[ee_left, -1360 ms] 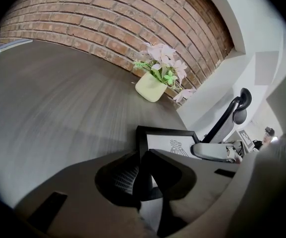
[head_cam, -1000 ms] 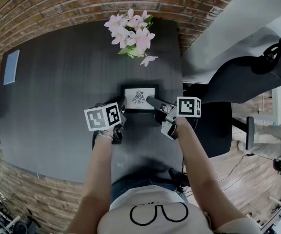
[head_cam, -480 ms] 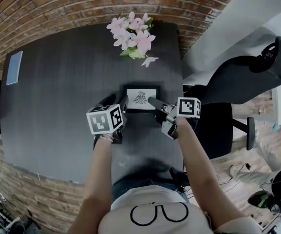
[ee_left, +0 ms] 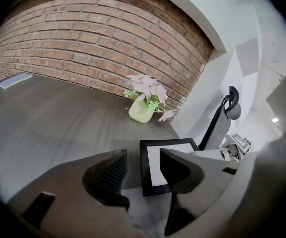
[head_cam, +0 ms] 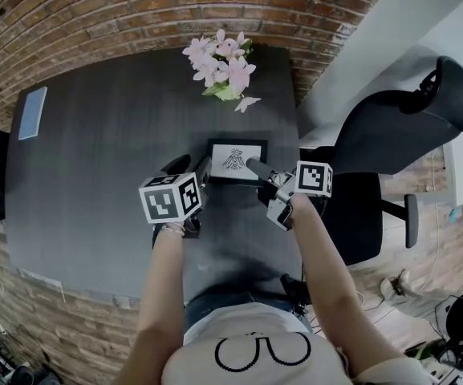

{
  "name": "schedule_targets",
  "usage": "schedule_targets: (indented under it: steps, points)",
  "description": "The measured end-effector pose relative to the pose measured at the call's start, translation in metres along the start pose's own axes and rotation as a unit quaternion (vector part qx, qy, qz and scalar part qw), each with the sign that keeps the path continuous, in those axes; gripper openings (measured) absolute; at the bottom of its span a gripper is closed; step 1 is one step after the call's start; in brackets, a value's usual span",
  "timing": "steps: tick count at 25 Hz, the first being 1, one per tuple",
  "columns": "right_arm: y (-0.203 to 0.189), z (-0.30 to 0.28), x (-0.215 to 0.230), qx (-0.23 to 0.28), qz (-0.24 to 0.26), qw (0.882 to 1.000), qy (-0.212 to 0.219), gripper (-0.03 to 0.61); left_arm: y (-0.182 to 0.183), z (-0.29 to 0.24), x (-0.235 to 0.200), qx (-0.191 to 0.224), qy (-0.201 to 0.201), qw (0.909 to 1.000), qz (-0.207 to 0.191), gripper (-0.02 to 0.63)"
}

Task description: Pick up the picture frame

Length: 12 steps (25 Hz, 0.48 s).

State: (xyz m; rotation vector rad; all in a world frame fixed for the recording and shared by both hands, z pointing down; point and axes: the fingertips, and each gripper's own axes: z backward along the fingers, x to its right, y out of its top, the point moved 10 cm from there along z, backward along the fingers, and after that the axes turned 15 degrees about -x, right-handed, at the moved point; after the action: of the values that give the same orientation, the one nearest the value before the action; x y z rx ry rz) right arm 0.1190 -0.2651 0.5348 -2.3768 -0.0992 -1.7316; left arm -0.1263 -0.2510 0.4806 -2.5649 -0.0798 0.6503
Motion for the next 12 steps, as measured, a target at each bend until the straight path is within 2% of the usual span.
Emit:
schedule_targets:
  steps: [2,5,12]
  points:
    - [-0.002,0.002,-0.009,0.004,0.01,1.0,0.009,0.023,0.0,0.009,0.004,0.007,-0.003,1.0,-0.006,0.201]
    - [-0.006,0.011,-0.022,0.013,0.019,1.0,-0.009,0.023,0.0,0.023,0.011,0.015,-0.007,0.9997,-0.021,0.201]
    - [-0.017,0.023,-0.052,0.032,0.053,0.998,-0.004,0.023,-0.002,0.058,0.027,0.047,0.009,0.9971,-0.059,0.201]
